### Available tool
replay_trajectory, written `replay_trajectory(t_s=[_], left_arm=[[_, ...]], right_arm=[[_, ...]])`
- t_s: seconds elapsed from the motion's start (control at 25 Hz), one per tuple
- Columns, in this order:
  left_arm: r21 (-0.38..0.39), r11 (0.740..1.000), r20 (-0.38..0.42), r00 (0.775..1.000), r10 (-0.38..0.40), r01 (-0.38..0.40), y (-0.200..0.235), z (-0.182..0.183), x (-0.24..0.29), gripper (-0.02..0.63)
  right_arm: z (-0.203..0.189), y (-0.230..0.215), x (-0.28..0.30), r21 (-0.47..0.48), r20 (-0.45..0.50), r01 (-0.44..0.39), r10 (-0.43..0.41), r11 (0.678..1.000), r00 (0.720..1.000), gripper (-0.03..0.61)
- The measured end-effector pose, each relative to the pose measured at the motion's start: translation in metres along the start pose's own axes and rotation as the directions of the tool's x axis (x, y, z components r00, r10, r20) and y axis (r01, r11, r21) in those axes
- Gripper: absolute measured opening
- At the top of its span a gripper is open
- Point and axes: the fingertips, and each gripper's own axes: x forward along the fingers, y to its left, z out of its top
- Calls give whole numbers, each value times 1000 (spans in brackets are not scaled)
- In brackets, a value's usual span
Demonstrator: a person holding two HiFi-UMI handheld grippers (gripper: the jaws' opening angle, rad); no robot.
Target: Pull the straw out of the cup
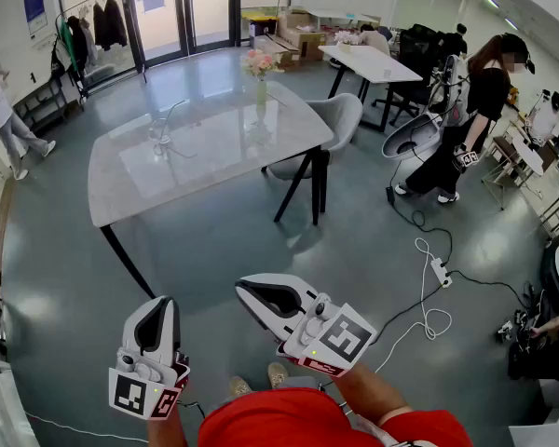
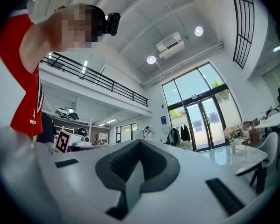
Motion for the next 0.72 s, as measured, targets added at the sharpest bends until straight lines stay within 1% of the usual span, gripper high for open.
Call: replay_trajectory(t_s=[0.16,0.28,0.48,0.72], left_arm=[[11,1000,18,1000,-25,25,14,-1,12,5],[21,999,29,999,-33,32,21,-2,19,5],[29,1000,15,1000,10,-11,31,1,15,5],[39,998,-9,998,54,-54,31,-1,13,5]], right_arm=[[1,-14,12,-41,7,24,-24,999,1000,0],[1,-25,17,-43,7,33,-33,999,999,0],[-1,-27,32,-29,1,-2,2,1000,1000,0],[-6,-31,37,-7,-2,-45,45,999,999,0]])
